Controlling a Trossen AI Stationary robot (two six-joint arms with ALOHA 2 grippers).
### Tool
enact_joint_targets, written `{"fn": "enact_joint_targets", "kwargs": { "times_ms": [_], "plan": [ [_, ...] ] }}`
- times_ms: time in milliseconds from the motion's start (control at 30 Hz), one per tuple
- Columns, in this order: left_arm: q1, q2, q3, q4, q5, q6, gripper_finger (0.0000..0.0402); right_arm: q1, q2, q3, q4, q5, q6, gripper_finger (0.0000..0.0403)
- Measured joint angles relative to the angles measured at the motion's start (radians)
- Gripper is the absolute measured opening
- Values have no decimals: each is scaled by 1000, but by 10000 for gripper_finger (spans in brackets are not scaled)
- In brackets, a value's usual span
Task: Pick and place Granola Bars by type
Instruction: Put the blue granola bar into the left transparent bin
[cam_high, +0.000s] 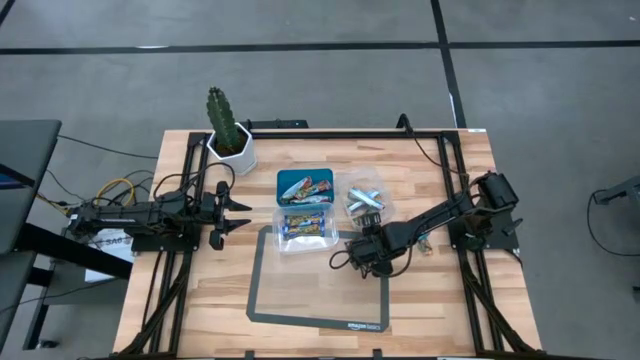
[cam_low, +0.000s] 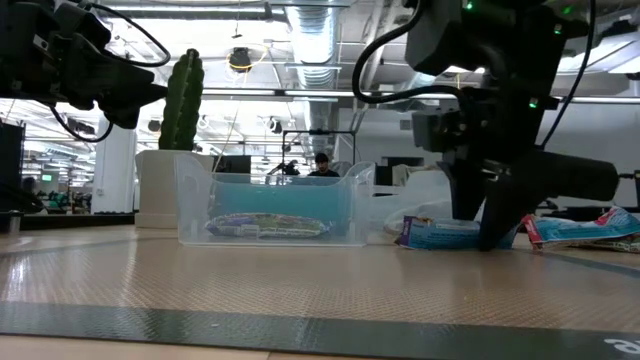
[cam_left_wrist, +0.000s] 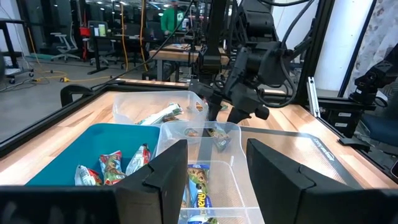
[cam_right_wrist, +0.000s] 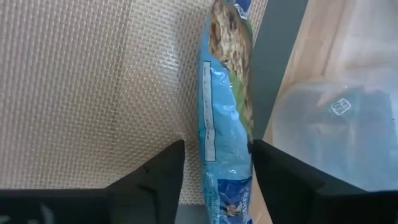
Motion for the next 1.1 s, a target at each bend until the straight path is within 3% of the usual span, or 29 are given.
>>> {"fn": "enact_joint_targets", "kwargs": {
  "times_ms": [267,433,600,1100],
  "plan": [
    [0,0,0,0,0,0,158,0,3,-1,6,0,0,77],
    [0,0,0,0,-1,0,158,0,1,-1,8,3,0,35],
    [0,0,0,0,-1,0,158,7,-43,-4,78,0,1,25],
    [0,0,0,0,-1,0,158,-9,-398,-3,311,-2,-39,38]
  ]
}}
